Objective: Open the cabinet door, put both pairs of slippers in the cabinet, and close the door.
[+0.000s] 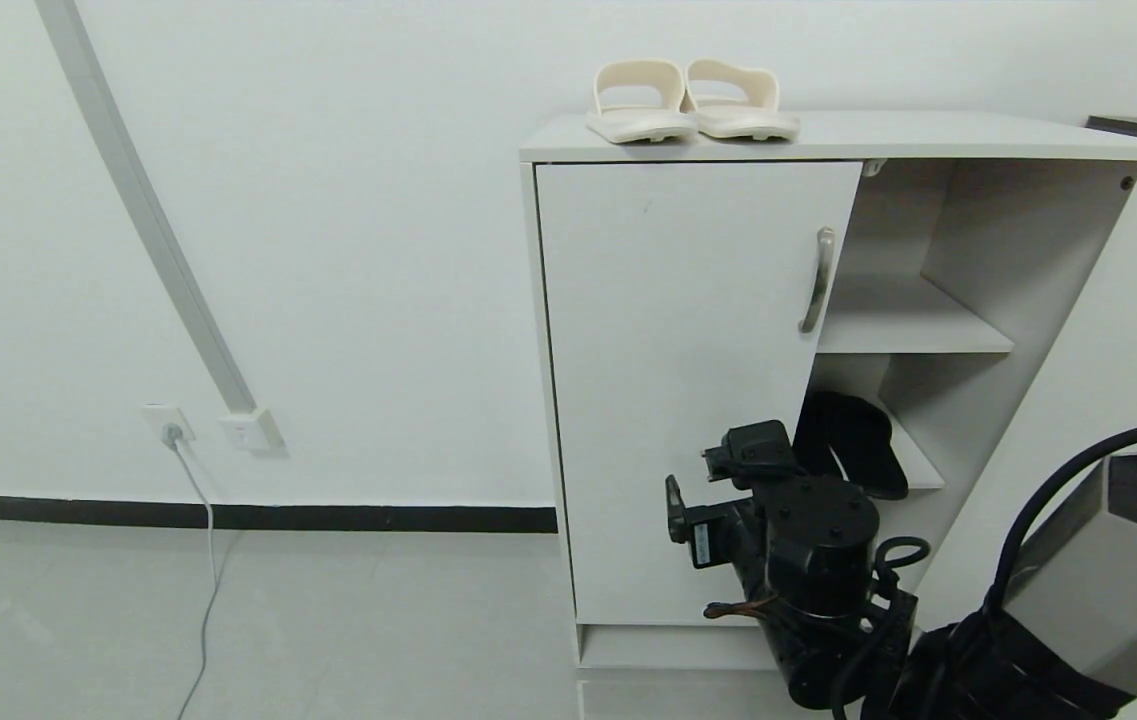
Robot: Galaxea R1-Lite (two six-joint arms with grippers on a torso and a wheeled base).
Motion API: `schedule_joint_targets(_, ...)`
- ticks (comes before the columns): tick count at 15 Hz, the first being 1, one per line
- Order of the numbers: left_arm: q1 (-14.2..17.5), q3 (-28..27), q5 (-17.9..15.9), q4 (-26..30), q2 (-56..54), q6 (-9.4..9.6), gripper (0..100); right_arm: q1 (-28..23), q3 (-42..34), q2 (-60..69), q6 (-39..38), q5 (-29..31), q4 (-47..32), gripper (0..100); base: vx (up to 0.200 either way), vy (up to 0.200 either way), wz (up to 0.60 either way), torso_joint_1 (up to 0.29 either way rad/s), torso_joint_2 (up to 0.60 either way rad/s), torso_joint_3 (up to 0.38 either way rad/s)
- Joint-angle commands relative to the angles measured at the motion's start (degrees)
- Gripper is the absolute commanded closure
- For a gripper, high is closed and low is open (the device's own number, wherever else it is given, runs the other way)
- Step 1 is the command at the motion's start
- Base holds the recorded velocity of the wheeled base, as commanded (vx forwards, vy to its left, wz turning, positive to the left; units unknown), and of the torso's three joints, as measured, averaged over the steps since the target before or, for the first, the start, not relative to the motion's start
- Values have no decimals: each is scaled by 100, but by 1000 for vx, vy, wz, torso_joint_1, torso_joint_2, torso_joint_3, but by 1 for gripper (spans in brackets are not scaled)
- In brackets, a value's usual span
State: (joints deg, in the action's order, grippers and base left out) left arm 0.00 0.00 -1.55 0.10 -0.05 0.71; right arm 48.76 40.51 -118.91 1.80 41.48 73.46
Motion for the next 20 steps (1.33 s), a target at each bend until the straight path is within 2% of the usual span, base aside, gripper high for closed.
schedule_joint_targets(1,9,0,5,-1,5,0,100,2,1,-45,4,0,10,0,0,0,0,0,0,0)
schedule_joint_targets(4,0,0,5,-1,5,0,100,10,1,-54,4,0,10,0,0,0,0,15,-190,-274)
schedule_joint_targets(8,0,0,5,-1,5,0,100,2,1,-54,4,0,10,0,0,0,0,43,-476,-365)
schedule_joint_targets(20,0,0,5,-1,5,0,100,2,-26,-45,13,0,10,0,0,0,0,146,-472,-339)
